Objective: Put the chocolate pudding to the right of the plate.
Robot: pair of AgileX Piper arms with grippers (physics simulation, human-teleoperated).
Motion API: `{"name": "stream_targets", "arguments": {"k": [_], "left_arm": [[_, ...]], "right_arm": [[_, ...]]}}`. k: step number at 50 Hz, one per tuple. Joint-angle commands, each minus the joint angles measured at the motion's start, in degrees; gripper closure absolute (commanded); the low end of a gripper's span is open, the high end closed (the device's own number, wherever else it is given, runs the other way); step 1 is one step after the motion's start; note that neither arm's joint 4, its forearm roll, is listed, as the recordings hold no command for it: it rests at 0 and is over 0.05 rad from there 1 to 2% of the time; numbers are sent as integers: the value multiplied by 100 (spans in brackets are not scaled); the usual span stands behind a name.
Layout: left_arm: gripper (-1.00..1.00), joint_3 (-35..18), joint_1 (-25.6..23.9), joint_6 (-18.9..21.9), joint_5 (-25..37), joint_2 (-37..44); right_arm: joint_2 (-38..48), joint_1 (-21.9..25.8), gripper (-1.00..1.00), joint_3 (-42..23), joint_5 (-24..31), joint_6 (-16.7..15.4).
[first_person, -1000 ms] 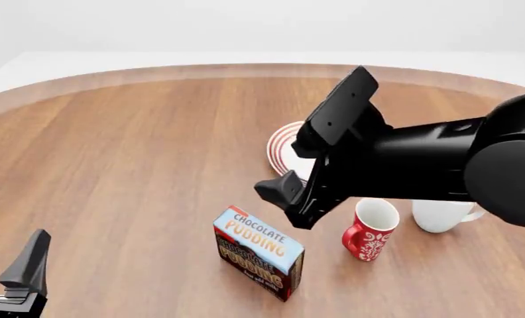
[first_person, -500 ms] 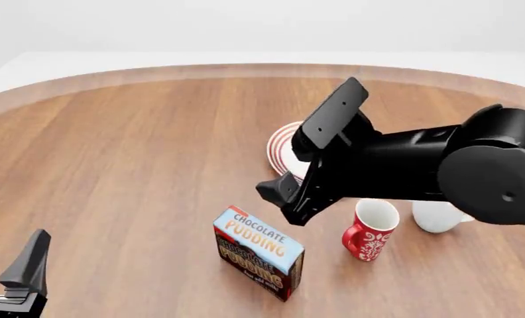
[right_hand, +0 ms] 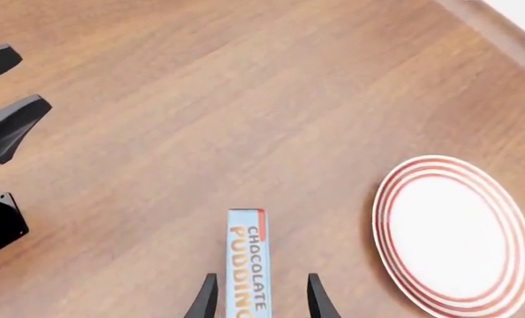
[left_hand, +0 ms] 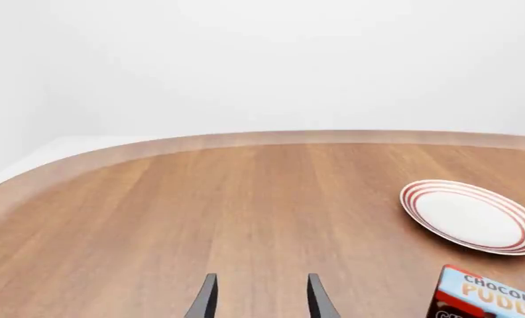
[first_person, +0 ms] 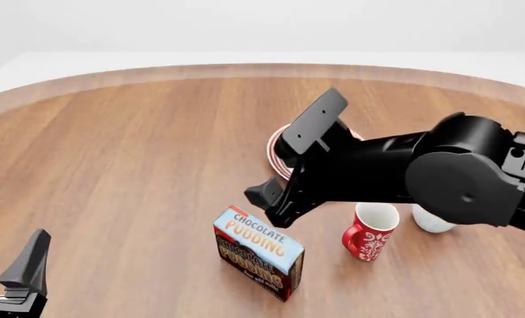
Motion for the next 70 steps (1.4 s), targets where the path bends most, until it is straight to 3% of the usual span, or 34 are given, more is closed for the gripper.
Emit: {"name": "stream_targets", "arguments": {"k": [1,27,70], "left_arm": [[-100,0,0,0,0,0],[-100,0,0,0,0,0],[-100,0,0,0,0,0]], "right_arm": [[128,20,-100,20,-108,55],[689,-68,-100,209,-647,304],[1110,37,-100,499,-1064,697]]}}
